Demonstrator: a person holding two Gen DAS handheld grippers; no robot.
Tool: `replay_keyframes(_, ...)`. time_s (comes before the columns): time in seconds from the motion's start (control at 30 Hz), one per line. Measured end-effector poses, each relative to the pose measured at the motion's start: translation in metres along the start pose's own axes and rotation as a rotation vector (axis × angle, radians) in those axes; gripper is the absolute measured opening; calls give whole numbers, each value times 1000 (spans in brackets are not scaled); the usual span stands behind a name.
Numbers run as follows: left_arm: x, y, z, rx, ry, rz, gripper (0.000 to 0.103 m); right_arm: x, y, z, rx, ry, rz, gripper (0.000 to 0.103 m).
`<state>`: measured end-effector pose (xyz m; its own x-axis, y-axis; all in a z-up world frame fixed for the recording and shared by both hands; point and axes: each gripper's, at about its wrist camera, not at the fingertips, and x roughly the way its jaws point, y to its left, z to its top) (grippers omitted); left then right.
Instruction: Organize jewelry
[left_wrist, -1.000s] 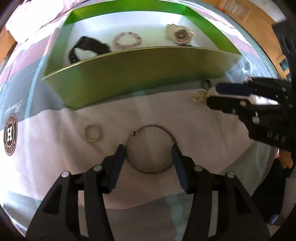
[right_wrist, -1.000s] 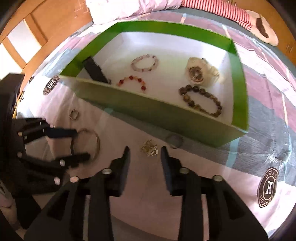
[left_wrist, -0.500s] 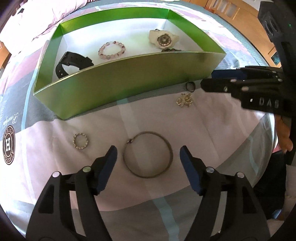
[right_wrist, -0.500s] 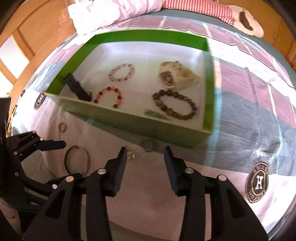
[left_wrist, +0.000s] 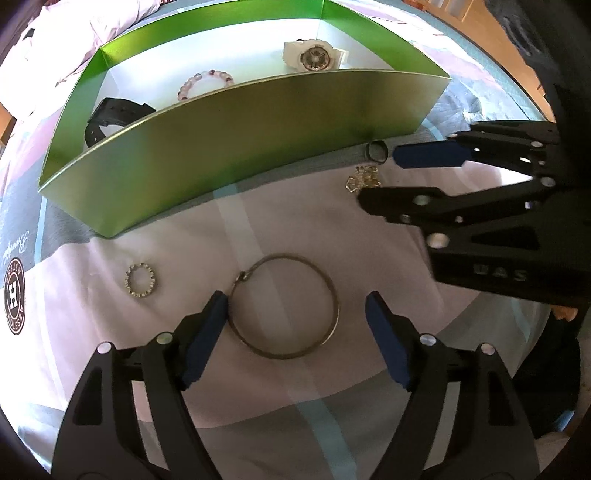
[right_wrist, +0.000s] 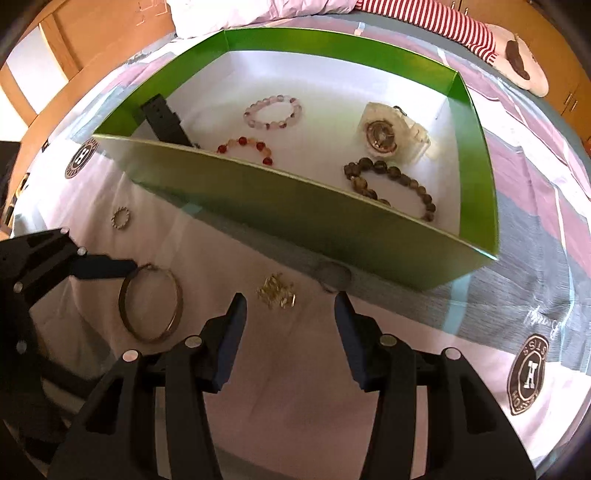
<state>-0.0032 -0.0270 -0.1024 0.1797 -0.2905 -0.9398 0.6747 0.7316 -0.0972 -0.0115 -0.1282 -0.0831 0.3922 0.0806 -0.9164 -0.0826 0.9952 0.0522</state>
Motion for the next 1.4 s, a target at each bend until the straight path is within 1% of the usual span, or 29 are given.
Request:
replay_keyframes(0.1, 1, -1, 1, 2, 0, 1, 79, 1, 3, 2, -14, -25, 8, 49)
replay_keyframes(0.13, 2, -2, 1, 3, 0, 2, 79, 0, 7, 2, -32, -34, 8, 45)
replay_keyframes(0.17, 2, -2, 1, 3, 0, 2, 79, 0, 8, 2, -44, -37, 9, 39)
replay_keyframes(0.2, 2, -2, 1, 4, 0, 4, 79, -1, 10, 2, -57, -39, 11, 36)
replay_keyframes(0.23, 2, -1, 0, 5, 0, 4, 79, 0, 12, 2, -66, -36, 15, 29)
replay_keyframes(0.27, 3, -3, 1, 6, 0, 6, 79, 1, 13, 2, -72, -30, 16, 24)
replay_keyframes(0.3, 3, -3, 2, 7, 0, 6, 79, 2, 14, 1, -80, -21, 15, 23)
replay_keyframes(0.47, 5, -4, 3, 15, -1, 9, 79, -5, 13, -1, -93, -6, 3, 22)
replay_keyframes(0.6, 5, -5, 4, 26, -9, 37, 67, -12, 0, -2, -51, 15, 0, 22)
replay_keyframes(0.67, 4, -3, 3, 23, -11, 41, 64, -11, -7, -3, -24, 23, 5, 22)
replay_keyframes(0.77, 3, -3, 2, 25, -11, 42, 63, -7, -9, -5, -13, 39, 4, 22)
replay_keyframes(0.83, 2, -2, 1, 29, -11, 41, 68, -6, -6, -6, -22, 44, 8, 22)
replay_keyframes(1.03, 4, -10, 1, 52, -12, 63, 68, -1, 1, -2, -53, 54, 5, 22)
replay_keyframes(1.2, 5, -17, -2, 69, -20, 84, 62, 4, 1, 2, -54, 61, 2, 22)
replay_keyframes(1.4, 3, -21, -2, 70, -21, 87, 62, 11, 6, 5, -62, 61, -8, 23)
